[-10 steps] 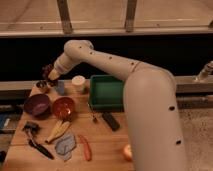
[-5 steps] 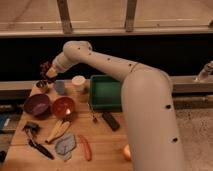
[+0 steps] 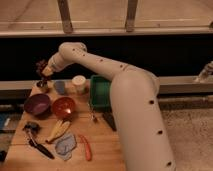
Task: Place grapes in metal cup
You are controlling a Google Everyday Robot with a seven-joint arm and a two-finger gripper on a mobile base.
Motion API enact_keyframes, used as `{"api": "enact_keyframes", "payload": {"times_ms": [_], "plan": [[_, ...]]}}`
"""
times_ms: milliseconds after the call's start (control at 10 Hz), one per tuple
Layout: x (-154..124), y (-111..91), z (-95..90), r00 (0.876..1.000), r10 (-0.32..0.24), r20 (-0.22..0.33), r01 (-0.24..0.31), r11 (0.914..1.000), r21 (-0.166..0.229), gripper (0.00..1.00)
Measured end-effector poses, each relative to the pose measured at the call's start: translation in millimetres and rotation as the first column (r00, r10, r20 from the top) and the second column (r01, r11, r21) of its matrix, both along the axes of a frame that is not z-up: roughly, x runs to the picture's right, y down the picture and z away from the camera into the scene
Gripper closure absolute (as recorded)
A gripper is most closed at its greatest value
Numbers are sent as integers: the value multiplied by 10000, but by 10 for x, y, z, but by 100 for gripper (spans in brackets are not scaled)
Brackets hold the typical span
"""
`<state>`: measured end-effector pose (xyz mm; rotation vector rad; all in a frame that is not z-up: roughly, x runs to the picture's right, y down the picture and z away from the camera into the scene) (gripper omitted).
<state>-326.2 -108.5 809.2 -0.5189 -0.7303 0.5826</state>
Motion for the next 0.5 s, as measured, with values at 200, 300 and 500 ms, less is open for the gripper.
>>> {"api": "enact_keyframes", "payload": {"times_ms": [200, 300, 500], "plan": [[22, -3, 9, 10000, 24, -29, -24, 10000, -14, 100], [3, 14, 2, 10000, 18, -11, -19, 10000, -78, 100], [-17, 130, 113, 9999, 102, 77, -99, 9991, -412, 100]]}}
